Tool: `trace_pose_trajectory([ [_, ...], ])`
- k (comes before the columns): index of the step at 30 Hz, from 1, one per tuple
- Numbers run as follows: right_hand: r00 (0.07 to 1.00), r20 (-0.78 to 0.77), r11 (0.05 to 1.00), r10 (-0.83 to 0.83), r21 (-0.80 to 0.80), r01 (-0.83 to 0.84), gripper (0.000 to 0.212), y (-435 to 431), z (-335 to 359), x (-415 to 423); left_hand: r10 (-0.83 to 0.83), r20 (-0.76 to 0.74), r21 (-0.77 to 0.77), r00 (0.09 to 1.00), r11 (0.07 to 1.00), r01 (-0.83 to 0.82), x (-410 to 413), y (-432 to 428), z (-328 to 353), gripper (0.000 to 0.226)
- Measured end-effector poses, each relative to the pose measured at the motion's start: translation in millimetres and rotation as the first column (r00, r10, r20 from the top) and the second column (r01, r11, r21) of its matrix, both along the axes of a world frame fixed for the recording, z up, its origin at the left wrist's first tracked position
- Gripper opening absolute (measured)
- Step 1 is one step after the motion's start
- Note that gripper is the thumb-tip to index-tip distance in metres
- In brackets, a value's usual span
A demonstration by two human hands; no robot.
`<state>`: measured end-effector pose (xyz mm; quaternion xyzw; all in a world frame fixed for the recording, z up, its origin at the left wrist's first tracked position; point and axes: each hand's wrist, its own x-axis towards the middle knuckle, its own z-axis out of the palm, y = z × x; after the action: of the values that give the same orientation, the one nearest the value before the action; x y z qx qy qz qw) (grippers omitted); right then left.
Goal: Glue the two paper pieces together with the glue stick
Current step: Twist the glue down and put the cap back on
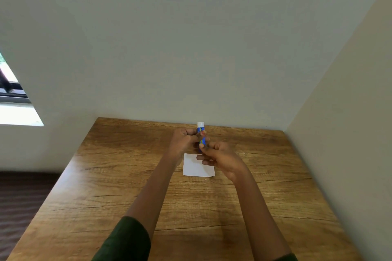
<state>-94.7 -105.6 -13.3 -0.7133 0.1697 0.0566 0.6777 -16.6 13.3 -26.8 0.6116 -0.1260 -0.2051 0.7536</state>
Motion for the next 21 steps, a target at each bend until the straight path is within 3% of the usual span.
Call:
trace_pose_trajectory([
  [1,1.000,-0.001,0.997,0.017,0.075,-0.017,0.026,-1.0,0.9,-0.7,-0.005,-0.003,-0.005,1.000,1.000,0.005,-0.1,0.1,-0.1,0.008],
  [3,1.000,0.004,0.997,0.026,0.066,-0.026,0.027,-2.1,1.2,-1.1,-0.003,0.004,0.008,1.000,1.000,0.003,-0.5,-0.1,-0.2,0.011],
  [7,0.996,0.058,0.981,-0.068,-0.180,0.078,0.008,-0.6,0.3,0.2,0.029,0.025,0.037,0.999,0.999,-0.030,-2.3,-2.1,-2.1,0.016],
  [11,0.973,0.114,0.923,-0.199,-0.312,0.225,0.016,6.6,-3.6,2.9,0.044,-0.007,0.054,0.999,0.998,-0.044,-3.7,-6.5,-3.5,0.020],
  [15,0.989,0.073,0.978,-0.126,-0.155,0.136,0.011,6.2,-4.6,0.6,0.033,0.007,0.063,0.999,0.997,-0.033,-2.8,-6.8,0.7,0.020],
  [19,0.998,0.020,0.998,0.052,-0.022,-0.051,0.023,0.6,-1.9,-3.3,0.034,-0.002,0.036,0.999,0.999,-0.034,-1.3,-2.5,-0.9,0.021],
  [21,0.997,0.029,0.997,0.072,-0.035,-0.071,0.024,-2.4,-1.9,-4.5,0.036,0.012,0.037,0.999,0.999,-0.036,-1.2,-2.3,-1.7,0.018],
])
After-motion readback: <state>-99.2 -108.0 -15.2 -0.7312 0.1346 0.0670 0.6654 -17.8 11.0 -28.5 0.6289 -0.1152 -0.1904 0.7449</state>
